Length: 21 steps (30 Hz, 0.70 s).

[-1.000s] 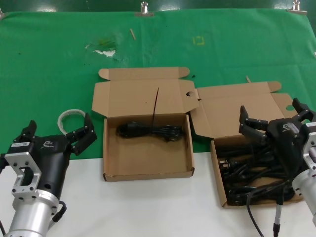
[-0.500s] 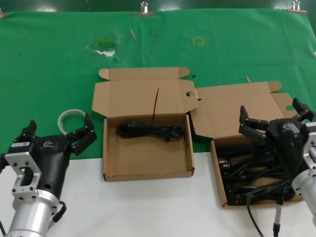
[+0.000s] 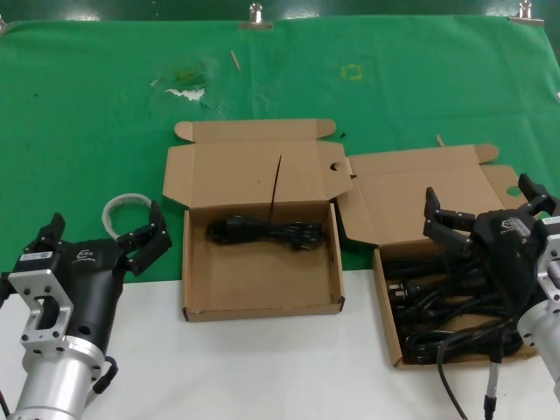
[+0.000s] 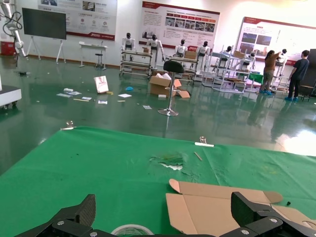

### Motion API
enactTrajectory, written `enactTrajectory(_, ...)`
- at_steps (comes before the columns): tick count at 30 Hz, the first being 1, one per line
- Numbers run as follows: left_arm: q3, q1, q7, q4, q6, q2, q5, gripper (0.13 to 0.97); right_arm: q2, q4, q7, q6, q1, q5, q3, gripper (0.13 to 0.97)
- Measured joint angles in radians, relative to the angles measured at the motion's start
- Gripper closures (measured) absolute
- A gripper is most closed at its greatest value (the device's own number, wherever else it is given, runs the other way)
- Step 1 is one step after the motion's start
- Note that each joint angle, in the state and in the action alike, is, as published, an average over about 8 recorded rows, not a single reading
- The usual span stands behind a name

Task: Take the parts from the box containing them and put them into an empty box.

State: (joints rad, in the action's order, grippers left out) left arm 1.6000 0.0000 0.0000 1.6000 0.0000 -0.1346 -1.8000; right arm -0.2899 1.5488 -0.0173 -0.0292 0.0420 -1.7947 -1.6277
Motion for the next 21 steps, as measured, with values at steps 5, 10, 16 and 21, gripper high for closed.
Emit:
enactTrajectory(5,0.000,0.000,0.000,0.000,0.000,0.000,0.000,0.132,0.000,0.000,0.000,0.000,0.000,0.000,0.000,0.129)
enactTrajectory(10,0.000,0.000,0.000,0.000,0.000,0.000,0.000,0.132,0.000,0.000,0.000,0.000,0.000,0.000,0.000,0.129)
enactTrajectory(16,0.000,0.000,0.000,0.000,0.000,0.000,0.000,0.132,0.000,0.000,0.000,0.000,0.000,0.000,0.000,0.129)
enactTrajectory(21,0.000,0.000,0.000,0.000,0.000,0.000,0.000,0.132,0.000,0.000,0.000,0.000,0.000,0.000,0.000,0.129)
